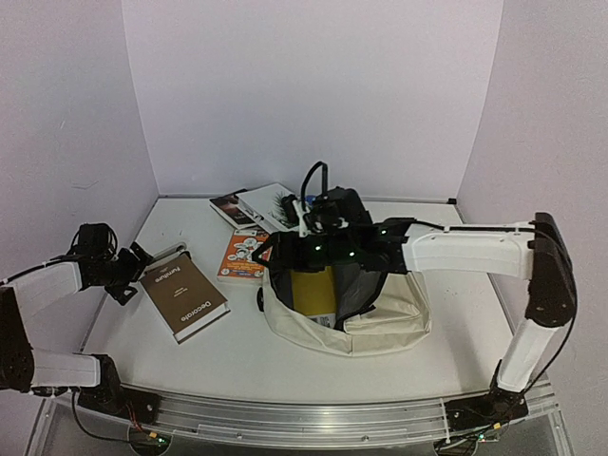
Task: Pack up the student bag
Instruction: Pick up the book from the center of the board.
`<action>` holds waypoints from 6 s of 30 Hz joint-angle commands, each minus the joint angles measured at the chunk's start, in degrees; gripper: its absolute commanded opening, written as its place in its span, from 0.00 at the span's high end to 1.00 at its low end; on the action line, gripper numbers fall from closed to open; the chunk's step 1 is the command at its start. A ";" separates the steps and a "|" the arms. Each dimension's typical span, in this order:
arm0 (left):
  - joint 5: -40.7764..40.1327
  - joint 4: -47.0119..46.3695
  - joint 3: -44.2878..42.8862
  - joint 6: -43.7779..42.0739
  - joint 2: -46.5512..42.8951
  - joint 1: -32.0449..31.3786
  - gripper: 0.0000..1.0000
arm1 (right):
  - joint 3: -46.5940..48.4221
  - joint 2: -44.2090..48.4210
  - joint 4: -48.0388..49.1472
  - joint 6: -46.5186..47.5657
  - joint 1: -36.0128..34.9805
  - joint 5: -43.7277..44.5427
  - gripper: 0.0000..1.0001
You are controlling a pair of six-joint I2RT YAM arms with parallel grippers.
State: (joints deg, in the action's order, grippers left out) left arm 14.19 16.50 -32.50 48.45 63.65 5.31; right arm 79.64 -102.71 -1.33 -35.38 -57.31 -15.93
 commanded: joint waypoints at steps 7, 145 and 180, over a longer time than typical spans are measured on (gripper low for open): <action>-0.56 -1.67 0.83 1.23 -3.29 0.23 0.00 | 13.27 -19.32 11.22 -11.99 -3.26 -5.32 0.42; 29.02 -42.34 -5.03 18.71 3.34 -11.72 0.60 | -7.65 -9.32 54.10 -29.65 4.08 -6.60 0.80; 30.26 -35.92 -14.54 14.94 17.19 -24.21 0.76 | -15.55 21.04 -17.62 1.70 21.42 17.74 0.02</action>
State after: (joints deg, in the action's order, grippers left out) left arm 42.49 -17.79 -42.59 63.88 78.22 -15.88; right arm 66.64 -83.12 -14.16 -34.41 -38.12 3.45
